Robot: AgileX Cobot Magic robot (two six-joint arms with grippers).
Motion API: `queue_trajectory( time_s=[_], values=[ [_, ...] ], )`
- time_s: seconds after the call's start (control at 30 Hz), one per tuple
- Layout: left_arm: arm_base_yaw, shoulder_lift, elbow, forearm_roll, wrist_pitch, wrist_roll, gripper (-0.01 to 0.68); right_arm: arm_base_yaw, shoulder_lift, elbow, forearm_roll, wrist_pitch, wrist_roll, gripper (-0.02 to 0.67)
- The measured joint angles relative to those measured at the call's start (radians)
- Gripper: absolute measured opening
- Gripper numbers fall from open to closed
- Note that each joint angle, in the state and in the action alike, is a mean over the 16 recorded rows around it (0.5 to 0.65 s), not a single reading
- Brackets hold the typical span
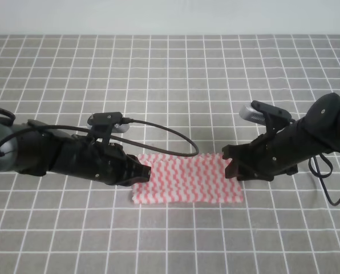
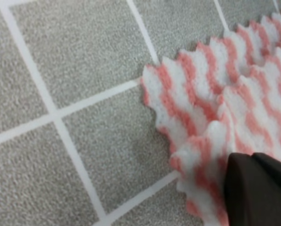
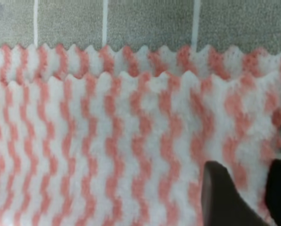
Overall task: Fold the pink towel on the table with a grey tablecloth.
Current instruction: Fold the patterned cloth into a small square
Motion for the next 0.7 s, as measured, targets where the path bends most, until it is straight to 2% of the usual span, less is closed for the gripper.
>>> queue_trajectory(
  time_s=[0.7],
  values=[
    [-0.001, -0.001, 0.001, 0.008, -0.004, 0.000, -0.002, -0.033, 0.003, 0.000, 0.006, 0.048, -0.002, 0.221]
  ],
)
